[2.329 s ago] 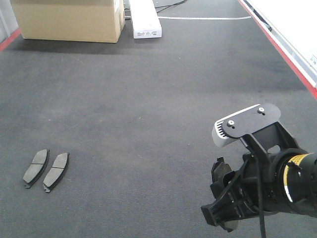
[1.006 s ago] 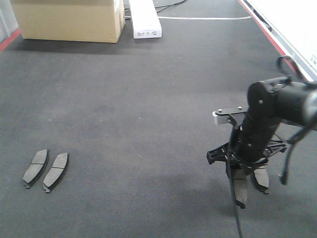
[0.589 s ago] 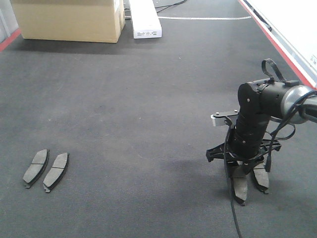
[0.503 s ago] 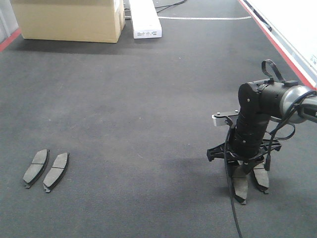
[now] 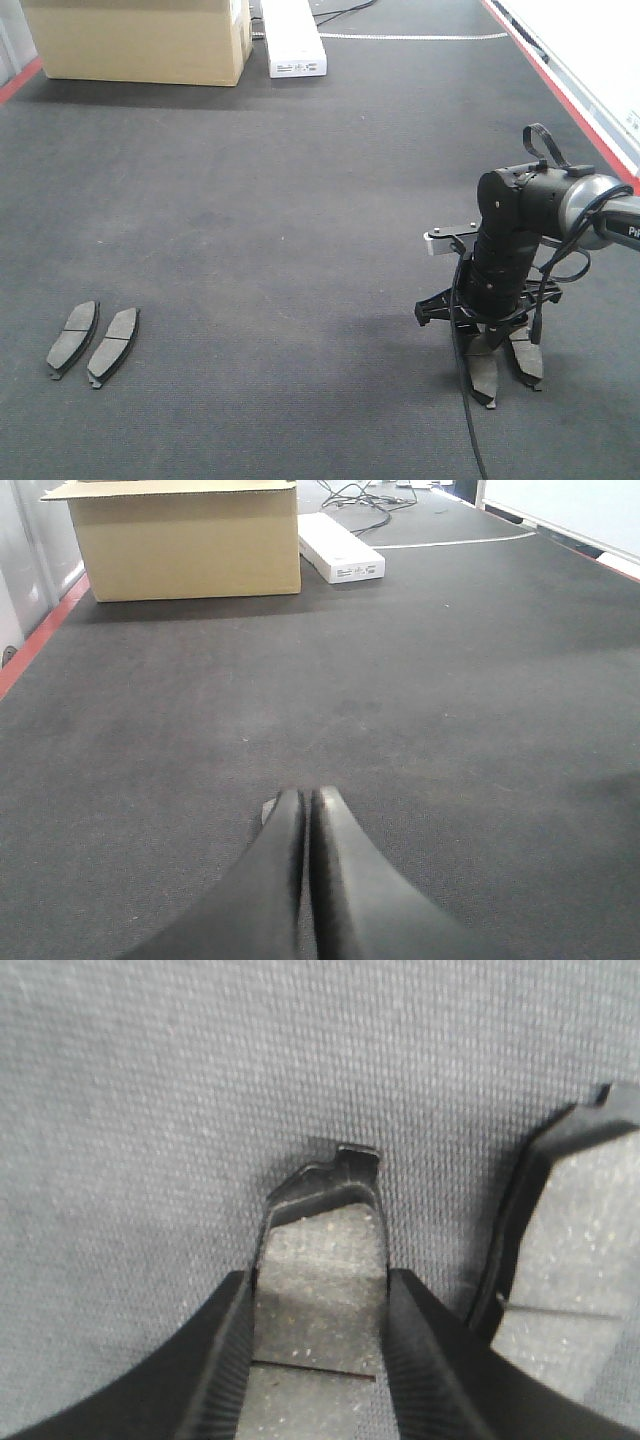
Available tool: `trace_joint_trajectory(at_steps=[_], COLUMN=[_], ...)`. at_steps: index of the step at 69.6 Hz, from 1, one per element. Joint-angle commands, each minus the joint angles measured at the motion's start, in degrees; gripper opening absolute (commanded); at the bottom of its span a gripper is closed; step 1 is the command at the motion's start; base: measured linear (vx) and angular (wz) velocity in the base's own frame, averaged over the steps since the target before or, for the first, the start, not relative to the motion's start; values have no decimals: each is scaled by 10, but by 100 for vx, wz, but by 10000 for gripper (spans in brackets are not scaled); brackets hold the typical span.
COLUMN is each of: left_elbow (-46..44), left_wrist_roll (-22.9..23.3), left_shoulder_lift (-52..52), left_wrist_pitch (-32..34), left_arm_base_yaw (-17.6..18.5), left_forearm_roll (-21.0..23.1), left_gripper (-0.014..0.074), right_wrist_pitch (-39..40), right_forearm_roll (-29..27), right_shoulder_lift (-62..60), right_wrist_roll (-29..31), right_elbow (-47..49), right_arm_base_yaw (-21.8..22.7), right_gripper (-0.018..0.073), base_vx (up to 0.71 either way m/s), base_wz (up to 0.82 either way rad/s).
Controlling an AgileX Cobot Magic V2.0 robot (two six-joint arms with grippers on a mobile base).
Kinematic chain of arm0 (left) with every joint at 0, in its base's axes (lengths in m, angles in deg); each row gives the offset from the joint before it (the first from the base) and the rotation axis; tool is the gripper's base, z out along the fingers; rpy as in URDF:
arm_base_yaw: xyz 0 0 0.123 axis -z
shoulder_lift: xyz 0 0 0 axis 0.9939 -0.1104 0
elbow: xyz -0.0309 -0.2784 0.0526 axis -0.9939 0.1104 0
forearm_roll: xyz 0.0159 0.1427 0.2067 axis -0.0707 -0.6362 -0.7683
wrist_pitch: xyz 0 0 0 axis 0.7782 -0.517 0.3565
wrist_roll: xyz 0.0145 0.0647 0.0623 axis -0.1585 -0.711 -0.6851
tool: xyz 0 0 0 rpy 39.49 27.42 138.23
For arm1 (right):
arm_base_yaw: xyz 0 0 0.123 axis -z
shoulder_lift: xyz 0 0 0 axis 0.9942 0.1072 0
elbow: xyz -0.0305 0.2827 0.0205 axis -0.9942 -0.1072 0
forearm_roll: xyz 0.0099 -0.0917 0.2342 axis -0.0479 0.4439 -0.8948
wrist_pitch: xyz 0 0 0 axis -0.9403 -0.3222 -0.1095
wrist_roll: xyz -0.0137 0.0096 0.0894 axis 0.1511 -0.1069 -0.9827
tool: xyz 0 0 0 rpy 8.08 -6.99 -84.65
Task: Move and align brake pads A on conveyor
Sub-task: 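Open the right gripper to release the pad beside the other pad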
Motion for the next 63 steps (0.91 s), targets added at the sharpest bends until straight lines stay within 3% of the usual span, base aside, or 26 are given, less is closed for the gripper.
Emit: trace_joint_trajectory(at_steps=[1, 15, 25, 47, 63], left_elbow=[-11, -11, -11, -11, -11], left_wrist_roll=[0, 0, 0, 0, 0], left_shoulder_lift=[-11, -11, -11, -11, -11], left_wrist_pitch=[41, 41, 41, 41, 41], left_arm_base_yaw=[1, 1, 1, 1, 1], left_forearm_roll=[0, 0, 0, 0, 0], left_gripper=[-6, -6, -6, -6, -6], right_wrist_pitch=[10, 4, -6, 51, 175], right_forearm_roll=[0, 0, 0, 5, 79], right_shoulder_lift=[-30, -31, -41, -147, -299], right_wrist_roll=[6, 5, 5, 1, -95], right_elbow=[16, 16, 16, 3, -97], right_arm_base_yaw=[4, 4, 4, 4, 4], right_gripper=[297, 618, 713, 645, 446], base_vx=[0, 0, 0, 0, 0], base_wz=[0, 0, 0, 0, 0])
